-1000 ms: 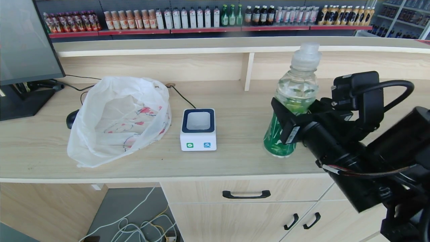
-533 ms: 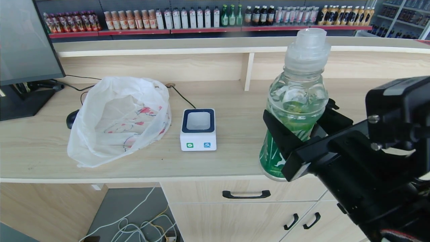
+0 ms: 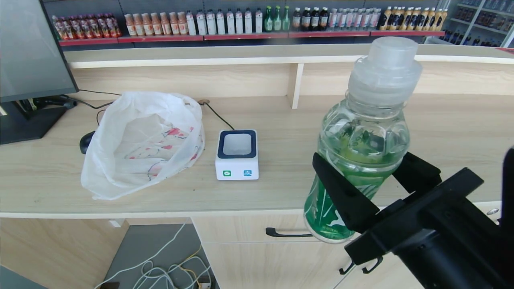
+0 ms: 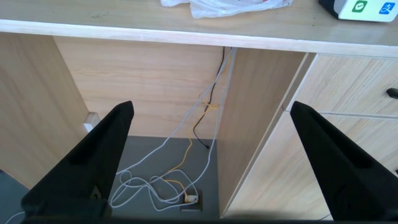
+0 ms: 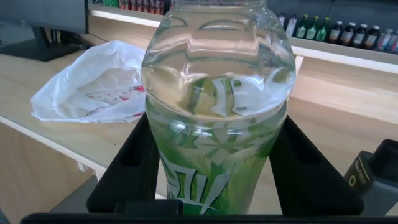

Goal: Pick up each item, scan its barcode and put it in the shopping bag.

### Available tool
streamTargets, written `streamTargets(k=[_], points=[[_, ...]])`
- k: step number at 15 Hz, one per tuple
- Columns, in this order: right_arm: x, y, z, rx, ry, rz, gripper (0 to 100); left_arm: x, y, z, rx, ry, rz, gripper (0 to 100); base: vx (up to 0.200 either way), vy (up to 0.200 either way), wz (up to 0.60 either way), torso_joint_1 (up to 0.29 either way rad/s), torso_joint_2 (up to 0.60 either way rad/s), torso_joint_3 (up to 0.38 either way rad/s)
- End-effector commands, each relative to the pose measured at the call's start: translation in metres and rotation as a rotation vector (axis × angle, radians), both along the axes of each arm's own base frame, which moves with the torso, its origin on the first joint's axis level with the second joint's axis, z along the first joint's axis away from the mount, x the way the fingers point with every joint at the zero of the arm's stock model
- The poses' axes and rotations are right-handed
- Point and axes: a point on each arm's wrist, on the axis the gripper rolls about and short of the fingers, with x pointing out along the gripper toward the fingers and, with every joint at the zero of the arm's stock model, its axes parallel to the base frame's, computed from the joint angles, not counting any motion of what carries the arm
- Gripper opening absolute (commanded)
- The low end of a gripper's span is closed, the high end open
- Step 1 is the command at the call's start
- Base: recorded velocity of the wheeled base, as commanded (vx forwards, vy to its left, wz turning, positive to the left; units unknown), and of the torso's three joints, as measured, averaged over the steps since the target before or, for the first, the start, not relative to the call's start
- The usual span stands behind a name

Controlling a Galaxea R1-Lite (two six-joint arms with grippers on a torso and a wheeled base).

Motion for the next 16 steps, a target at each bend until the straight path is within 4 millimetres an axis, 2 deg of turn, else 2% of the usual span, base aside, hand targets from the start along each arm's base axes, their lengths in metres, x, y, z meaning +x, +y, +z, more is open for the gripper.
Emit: streamTargets(k=[1, 4, 7, 9, 11, 14, 16], points=[[0.000, 0.011, -0.016, -0.036, 0.012, 0.015, 0, 0.000, 0.000, 0.000, 0.000, -0.001, 0.000, 100, 0.000, 0.000, 0.00, 0.000, 0.00, 0.000], [-0.007, 0.018, -0.026, -0.068, 0.019, 0.052, 0, 0.000, 0.000, 0.000, 0.000, -0.001, 0.000, 100, 0.000, 0.000, 0.00, 0.000, 0.00, 0.000], [-0.022, 0.011, -0.047, -0.262, -0.016, 0.068, 0, 0.000, 0.000, 0.000, 0.000, -0.001, 0.000, 100, 0.000, 0.000, 0.00, 0.000, 0.00, 0.000], [-0.030, 0.009, -0.054, -0.368, -0.057, 0.076, 0, 0.000, 0.000, 0.000, 0.000, -0.001, 0.002, 100, 0.000, 0.000, 0.00, 0.000, 0.00, 0.000], [-0.037, 0.005, -0.051, -0.492, -0.154, 0.054, 0, 0.000, 0.000, 0.000, 0.000, -0.001, 0.000, 100, 0.000, 0.000, 0.00, 0.000, 0.00, 0.000], [-0.055, 0.002, -0.047, -0.535, -0.229, 0.103, 0, 0.000, 0.000, 0.000, 0.000, -0.001, 0.000, 100, 0.000, 0.000, 0.00, 0.000, 0.00, 0.000], [-0.058, -0.003, -0.051, -0.607, -0.269, 0.096, 0, 0.000, 0.000, 0.000, 0.000, -0.001, 0.000, 100, 0.000, 0.000, 0.00, 0.000, 0.00, 0.000]])
